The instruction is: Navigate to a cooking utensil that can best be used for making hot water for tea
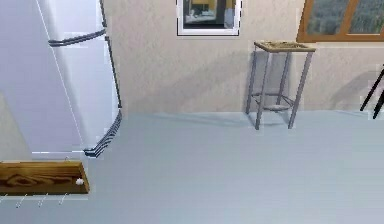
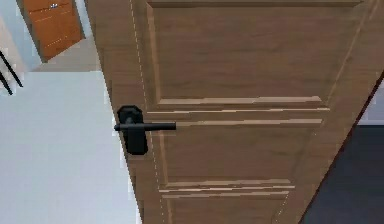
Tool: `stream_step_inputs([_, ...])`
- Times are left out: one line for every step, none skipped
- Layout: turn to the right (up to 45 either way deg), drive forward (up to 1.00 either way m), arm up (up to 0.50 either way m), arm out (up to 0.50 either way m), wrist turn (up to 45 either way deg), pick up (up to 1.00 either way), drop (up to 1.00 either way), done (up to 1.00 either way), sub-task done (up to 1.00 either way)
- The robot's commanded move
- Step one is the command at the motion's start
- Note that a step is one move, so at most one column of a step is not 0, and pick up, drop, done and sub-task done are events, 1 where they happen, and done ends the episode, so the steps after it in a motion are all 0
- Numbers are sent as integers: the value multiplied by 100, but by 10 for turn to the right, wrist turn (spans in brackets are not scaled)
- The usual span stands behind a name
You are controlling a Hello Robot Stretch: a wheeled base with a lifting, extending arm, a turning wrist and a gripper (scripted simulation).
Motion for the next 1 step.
stream_step_inputs([0, 50, 0, 0, 0, 0, 0, 0, 0])
